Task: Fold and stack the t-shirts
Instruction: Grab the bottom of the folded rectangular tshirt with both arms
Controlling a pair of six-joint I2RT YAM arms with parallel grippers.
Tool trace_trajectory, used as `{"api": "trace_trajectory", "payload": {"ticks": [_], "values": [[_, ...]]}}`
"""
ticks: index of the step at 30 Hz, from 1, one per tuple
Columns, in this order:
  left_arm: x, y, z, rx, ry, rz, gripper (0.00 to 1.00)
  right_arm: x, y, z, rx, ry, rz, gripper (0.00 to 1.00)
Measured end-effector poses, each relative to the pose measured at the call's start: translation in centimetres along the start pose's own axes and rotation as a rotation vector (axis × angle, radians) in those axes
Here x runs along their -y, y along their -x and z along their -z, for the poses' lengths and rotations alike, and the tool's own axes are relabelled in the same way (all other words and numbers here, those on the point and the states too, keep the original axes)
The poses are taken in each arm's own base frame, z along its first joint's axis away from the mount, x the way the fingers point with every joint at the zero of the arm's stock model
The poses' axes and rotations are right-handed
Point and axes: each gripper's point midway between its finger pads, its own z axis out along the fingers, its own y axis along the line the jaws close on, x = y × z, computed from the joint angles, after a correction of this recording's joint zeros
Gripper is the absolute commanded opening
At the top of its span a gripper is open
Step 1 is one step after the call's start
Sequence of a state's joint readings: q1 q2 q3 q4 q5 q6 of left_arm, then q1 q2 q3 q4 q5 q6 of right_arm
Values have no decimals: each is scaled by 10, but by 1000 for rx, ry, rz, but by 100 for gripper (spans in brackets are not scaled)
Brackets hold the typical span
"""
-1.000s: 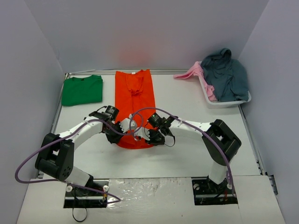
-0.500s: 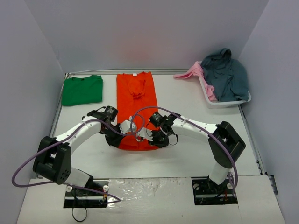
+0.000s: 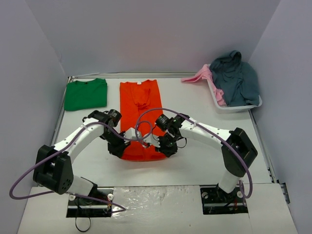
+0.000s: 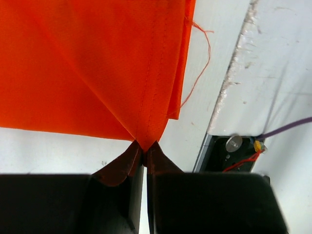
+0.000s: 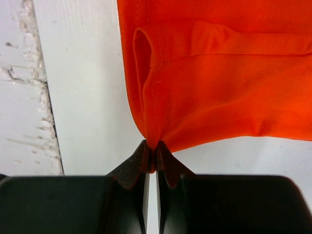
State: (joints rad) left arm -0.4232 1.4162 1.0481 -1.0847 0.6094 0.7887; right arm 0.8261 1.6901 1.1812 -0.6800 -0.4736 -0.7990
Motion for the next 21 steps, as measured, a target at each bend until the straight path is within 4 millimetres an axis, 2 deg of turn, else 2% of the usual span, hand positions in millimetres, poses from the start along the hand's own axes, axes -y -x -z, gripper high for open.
{"api": "trace_trajectory", "payload": {"ticks": [5, 9, 17, 21], "values": [[17, -4, 2, -6, -75, -23, 2, -12, -1, 6, -8, 58, 4, 0], [27, 0, 8, 11, -124, -61, 2, -23, 4, 14, 7, 113, 15, 0], [31, 17, 17, 65, -144, -172, 2, -38, 12, 28, 24, 186, 41, 0], [33, 17, 16, 65, -159, -176, 3, -34, 18, 35, 17, 195, 63, 0]]}}
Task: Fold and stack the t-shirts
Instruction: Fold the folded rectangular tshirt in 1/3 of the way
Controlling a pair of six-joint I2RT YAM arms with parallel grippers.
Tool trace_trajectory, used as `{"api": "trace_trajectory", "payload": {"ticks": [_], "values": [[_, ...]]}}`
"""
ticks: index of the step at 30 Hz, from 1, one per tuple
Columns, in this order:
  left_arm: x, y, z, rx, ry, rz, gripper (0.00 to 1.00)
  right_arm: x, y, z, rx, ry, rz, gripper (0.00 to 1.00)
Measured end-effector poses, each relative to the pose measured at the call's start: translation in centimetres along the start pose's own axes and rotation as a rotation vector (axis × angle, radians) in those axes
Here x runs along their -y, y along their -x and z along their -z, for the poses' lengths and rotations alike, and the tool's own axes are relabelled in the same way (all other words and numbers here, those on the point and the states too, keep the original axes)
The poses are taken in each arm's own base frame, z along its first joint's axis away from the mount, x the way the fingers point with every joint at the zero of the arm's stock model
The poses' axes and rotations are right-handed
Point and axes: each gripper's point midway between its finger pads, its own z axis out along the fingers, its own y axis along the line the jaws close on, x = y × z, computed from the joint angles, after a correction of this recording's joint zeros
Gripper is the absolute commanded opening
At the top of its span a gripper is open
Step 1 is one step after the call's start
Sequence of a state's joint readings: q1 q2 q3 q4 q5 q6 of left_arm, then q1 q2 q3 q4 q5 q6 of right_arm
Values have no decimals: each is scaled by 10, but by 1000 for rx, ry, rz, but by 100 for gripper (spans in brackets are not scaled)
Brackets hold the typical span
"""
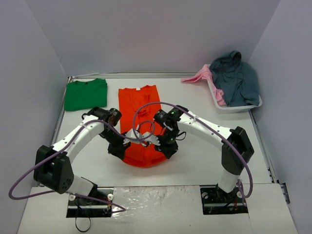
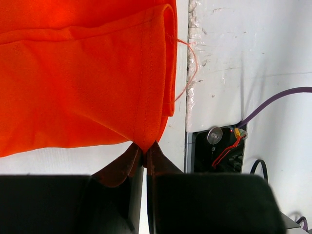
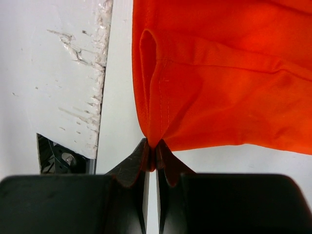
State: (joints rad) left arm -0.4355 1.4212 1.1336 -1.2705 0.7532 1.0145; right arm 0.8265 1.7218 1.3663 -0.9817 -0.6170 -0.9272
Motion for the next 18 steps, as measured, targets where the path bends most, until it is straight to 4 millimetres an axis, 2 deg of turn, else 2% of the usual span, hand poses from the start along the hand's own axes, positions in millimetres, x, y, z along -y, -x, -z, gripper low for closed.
{"api": "trace_trajectory", "payload": {"ticks": [6, 18], "values": [[-4, 1, 1, -5, 0, 14, 2, 16, 3, 11, -29, 17, 19, 0], [-32, 14, 25, 49, 98, 44, 2, 54, 16, 39, 4, -33, 38, 0]]}}
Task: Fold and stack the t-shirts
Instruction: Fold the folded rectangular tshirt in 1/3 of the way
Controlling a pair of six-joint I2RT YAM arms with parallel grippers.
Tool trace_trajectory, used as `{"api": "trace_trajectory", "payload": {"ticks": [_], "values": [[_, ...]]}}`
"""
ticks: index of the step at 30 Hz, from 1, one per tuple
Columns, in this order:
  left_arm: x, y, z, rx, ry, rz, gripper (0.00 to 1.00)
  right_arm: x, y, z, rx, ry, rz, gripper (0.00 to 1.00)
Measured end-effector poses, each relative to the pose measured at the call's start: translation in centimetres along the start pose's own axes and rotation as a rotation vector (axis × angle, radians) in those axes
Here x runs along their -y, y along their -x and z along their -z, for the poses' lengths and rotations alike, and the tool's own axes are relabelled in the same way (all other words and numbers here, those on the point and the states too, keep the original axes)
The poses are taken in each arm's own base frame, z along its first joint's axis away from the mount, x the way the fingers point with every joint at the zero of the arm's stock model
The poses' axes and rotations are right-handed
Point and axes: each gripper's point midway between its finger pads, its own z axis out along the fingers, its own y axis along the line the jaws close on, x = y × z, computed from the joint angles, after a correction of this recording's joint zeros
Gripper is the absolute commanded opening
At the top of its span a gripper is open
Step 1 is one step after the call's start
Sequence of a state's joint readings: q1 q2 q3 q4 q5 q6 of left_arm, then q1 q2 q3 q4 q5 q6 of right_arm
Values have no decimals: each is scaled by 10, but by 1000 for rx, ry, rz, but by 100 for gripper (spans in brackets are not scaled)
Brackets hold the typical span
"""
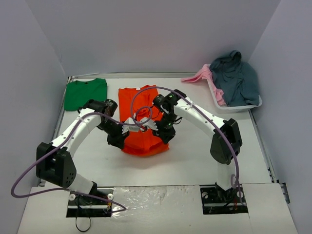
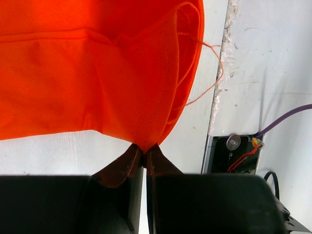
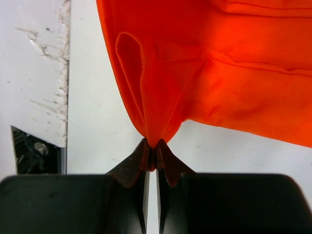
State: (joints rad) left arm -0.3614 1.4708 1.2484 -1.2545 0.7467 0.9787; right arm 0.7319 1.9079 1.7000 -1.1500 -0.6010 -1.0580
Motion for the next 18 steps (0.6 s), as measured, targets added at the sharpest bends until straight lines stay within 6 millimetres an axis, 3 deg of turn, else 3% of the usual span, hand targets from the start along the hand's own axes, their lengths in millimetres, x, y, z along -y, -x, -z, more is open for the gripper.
{"api": "trace_trajectory", "payload": {"ticks": [10, 18], "values": [[-6, -13, -1, -27, -27, 75, 2, 40, 4, 30, 86, -105, -30, 0], [-22, -18, 11, -13, -2, 138, 2, 70, 9, 33, 128, -136, -44, 0]]}}
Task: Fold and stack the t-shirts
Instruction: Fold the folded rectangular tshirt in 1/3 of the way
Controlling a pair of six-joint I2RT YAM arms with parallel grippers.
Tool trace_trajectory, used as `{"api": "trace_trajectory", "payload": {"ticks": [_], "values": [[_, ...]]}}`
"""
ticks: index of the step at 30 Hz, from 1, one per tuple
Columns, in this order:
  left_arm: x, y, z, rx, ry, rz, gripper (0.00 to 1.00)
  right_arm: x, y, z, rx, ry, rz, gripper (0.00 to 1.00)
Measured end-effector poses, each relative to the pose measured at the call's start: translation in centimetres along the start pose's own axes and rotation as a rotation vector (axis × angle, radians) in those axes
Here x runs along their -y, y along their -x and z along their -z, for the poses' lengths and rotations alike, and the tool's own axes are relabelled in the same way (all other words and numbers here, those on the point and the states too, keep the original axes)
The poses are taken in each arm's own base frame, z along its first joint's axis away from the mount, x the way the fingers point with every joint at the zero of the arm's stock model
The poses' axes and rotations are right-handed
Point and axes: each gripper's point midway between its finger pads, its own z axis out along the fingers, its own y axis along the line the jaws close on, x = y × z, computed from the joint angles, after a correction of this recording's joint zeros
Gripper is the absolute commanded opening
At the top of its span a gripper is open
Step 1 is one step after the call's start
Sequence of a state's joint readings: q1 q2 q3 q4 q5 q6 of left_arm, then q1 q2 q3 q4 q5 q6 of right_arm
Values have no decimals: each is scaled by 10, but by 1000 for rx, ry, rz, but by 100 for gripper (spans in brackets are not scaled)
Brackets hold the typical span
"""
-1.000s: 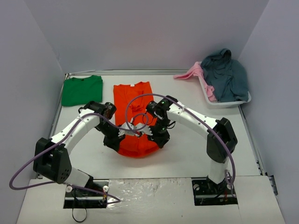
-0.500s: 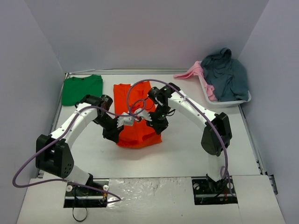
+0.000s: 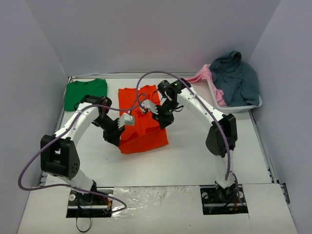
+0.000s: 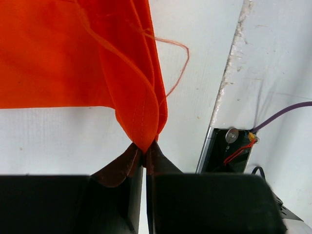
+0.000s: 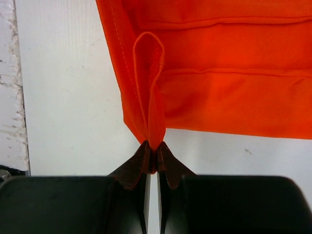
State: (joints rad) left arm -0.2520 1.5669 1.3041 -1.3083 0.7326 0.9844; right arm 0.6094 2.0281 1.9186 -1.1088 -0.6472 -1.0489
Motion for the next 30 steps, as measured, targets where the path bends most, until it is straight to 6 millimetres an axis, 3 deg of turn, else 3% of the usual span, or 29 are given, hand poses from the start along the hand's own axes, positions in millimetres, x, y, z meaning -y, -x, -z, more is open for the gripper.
{"api": "trace_trajectory", "payload": {"ticks": [9, 16, 24, 27, 29, 30], "values": [[-43, 12, 10, 9, 21, 10, 2, 45, 2, -3, 21, -41, -14, 0], [-102, 30, 14, 24, 50, -21, 2, 92, -9, -2, 33, -98, -30, 0], [-158, 28, 0, 24, 47, -32, 2, 137, -36, -31, 39, -114, -60, 0], [-167, 19, -10, 18, 25, -8, 2, 155, -44, -47, 61, -126, -65, 20], [-171, 13, -14, 14, 13, 11, 30, 168, -46, -57, 78, -145, -69, 34], [-173, 9, -15, 14, 10, 19, 54, 175, -47, -61, 87, -155, -72, 42]]}}
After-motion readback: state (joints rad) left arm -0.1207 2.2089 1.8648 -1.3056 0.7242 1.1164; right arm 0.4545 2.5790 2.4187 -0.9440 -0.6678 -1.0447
